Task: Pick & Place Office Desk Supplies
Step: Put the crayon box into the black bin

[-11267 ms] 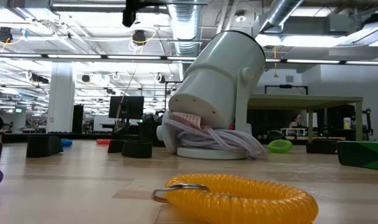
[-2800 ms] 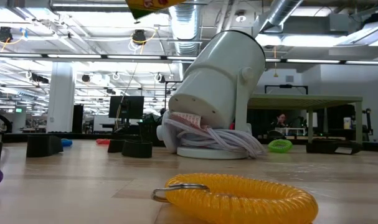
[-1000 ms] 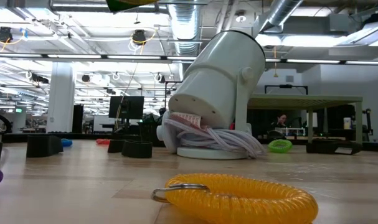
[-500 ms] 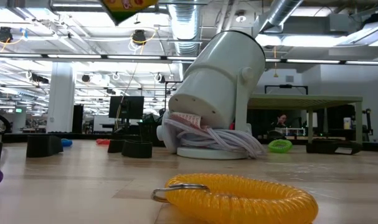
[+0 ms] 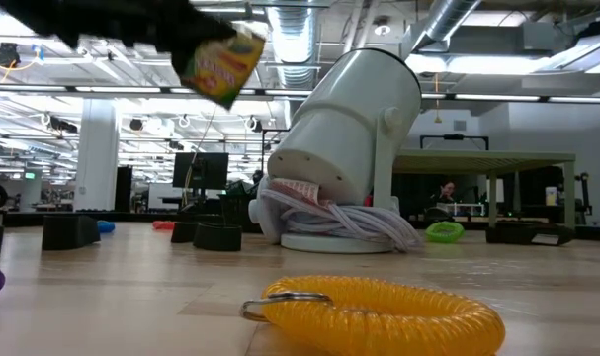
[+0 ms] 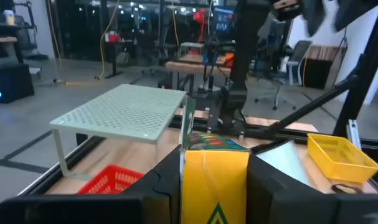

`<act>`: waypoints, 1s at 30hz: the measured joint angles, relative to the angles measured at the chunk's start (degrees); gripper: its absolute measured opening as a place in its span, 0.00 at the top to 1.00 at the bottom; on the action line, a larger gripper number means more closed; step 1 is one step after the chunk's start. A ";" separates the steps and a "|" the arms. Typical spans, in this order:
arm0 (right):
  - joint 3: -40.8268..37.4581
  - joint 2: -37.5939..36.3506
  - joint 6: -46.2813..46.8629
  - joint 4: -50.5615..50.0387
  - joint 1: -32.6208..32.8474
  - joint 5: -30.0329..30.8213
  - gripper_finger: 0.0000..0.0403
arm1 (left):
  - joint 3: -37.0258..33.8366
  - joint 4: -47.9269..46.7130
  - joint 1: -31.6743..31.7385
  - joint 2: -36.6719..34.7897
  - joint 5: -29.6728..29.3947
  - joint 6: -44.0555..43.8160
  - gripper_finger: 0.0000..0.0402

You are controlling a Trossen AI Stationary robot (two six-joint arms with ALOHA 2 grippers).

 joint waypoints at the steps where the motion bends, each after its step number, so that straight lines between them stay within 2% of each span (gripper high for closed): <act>1: 0.00 0.00 0.08 0.01 -0.28 -0.36 0.72 | -1.53 3.10 2.32 1.19 2.53 -0.29 0.76; 6: 0.01 0.00 2.08 -0.92 -2.13 -1.50 0.72 | -5.66 15.27 11.16 9.88 14.94 -1.68 0.76; 10: 0.01 0.00 2.99 -1.84 -3.37 -1.97 0.72 | -5.74 22.42 15.08 18.66 21.50 -1.77 0.76; 15: 0.00 0.00 2.97 -1.81 -4.37 -2.84 0.72 | -4.91 32.77 16.99 29.70 24.84 -3.69 0.76; 20: -0.01 0.00 3.09 -2.32 -4.55 -2.86 0.72 | -0.39 34.19 17.33 38.04 28.65 -4.28 0.76; 24: -0.01 0.00 4.59 -3.57 -4.32 -2.86 0.72 | 2.47 34.20 17.39 40.99 28.94 -3.16 0.76; 30: -0.01 0.01 6.66 -4.90 -3.09 -2.80 0.72 | 3.33 31.95 18.03 41.25 29.01 -2.68 0.76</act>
